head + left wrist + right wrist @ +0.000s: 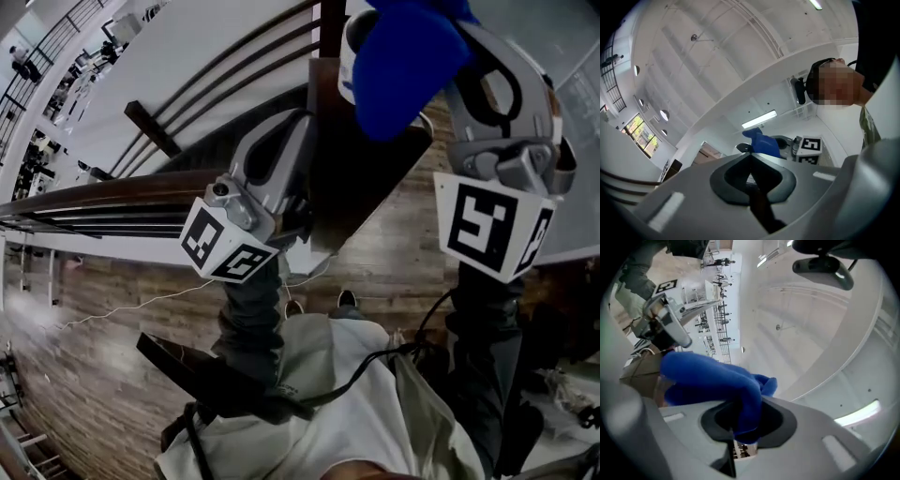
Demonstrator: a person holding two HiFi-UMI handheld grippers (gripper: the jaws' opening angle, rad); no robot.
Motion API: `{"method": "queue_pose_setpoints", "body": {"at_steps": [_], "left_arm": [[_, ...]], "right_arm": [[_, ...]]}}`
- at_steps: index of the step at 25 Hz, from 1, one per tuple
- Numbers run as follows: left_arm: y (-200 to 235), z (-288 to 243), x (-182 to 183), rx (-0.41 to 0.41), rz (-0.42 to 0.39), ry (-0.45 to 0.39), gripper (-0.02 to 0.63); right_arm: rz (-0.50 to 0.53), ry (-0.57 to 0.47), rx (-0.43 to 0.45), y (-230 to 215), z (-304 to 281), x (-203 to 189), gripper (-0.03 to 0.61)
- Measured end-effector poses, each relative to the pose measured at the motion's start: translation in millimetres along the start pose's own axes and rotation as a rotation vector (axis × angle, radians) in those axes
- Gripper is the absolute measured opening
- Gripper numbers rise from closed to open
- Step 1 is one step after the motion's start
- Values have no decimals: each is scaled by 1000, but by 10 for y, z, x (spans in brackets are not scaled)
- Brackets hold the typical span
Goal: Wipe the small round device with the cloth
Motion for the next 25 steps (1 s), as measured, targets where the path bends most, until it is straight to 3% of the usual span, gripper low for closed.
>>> {"method": "queue_pose_setpoints", "body": {"at_steps": [5, 8, 13, 20, 25], "left_arm": [[19, 129, 60, 1, 8, 0, 5], [45, 188, 140, 16, -13, -8, 5], [101, 265, 138, 27, -25, -11, 5], [66, 259, 101, 12, 2, 11, 5], [48, 302, 42, 21, 13, 13, 5]], "right_arm": [[223, 62, 50, 73, -437, 196, 74], [303, 62, 24, 160, -439, 254, 74], [346, 29, 49, 339, -422, 318, 74], [351, -40, 180, 755, -313, 484, 74], [239, -68, 318, 1090, -69, 411, 74]]}}
Point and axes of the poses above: the fingertips, and each gripper's own axes: z backward along the fingers, y to its left, x out of its top, the point moved 4 cm from there along z, backward along the fingers, and after that the axes turned 13 degrees about -y, right-handed, at the moved point
